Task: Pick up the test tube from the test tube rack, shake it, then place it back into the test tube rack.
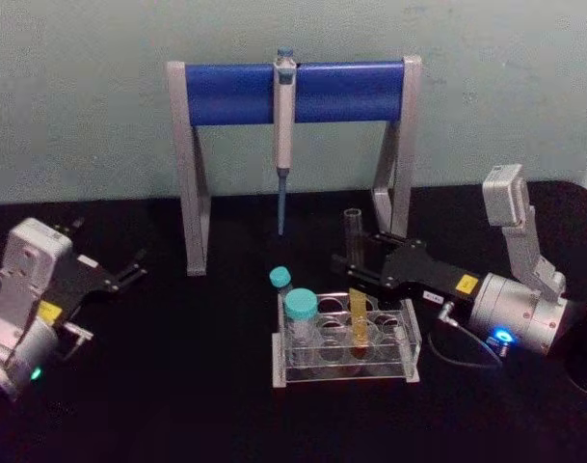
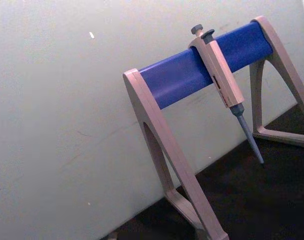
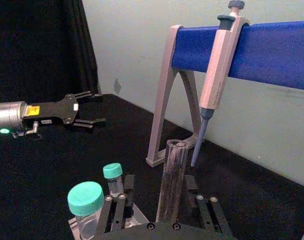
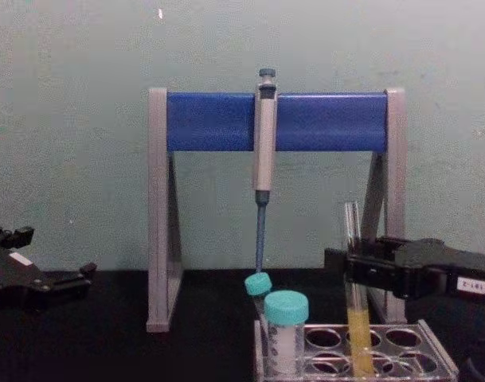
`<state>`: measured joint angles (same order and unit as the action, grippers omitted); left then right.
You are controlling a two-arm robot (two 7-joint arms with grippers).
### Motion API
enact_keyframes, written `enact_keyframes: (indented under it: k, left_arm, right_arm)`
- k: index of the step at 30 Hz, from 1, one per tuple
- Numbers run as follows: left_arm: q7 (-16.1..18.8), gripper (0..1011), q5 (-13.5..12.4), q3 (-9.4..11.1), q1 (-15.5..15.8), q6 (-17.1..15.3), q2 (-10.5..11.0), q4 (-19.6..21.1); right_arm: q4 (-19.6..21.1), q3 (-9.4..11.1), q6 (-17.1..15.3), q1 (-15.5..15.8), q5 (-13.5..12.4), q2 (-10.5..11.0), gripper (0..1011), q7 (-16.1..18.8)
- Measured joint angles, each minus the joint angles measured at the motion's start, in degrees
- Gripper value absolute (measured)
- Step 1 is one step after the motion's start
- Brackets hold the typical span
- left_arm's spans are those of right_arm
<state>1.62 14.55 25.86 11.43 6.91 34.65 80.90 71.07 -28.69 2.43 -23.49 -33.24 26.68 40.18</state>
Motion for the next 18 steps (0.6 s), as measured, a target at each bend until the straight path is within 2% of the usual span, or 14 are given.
enact_keyframes:
  k: [1,4,5,6,9,11,13,18]
  left_arm:
    - [0.0,1001,0.0,0.0,0.0,0.0,0.0,0.0]
    - [0.0,1001,0.0,0.0,0.0,0.0,0.0,0.0]
    - [0.0,1001,0.0,0.0,0.0,0.0,0.0,0.0]
    - [0.0,1001,0.0,0.0,0.0,0.0,0.0,0.0]
    - [0.0,1001,0.0,0.0,0.0,0.0,0.0,0.0]
    - [0.0,1001,0.0,0.0,0.0,0.0,0.0,0.0]
    - [0.0,1001,0.0,0.0,0.0,0.0,0.0,0.0]
    - [0.0,1001,0.0,0.0,0.0,0.0,0.0,0.0]
  right_arm:
    - [0.0,0.0,0.0,0.0,0.0,0.0,658,0.0]
    - [0.0,0.0,0.0,0.0,0.0,0.0,717,0.0]
    - [0.0,0.0,0.0,0.0,0.0,0.0,778,0.0]
    - [0.0,0.0,0.0,0.0,0.01,0.0,778,0.0]
    - [0.0,0.0,0.0,0.0,0.01,0.0,887,0.0]
    - [0.0,0.0,0.0,0.0,0.01,0.0,909,0.0]
    - [0.0,-0.01,0.0,0.0,0.0,0.0,977,0.0]
    - [0.0,0.0,0.0,0.0,0.01,0.0,1000,0.0]
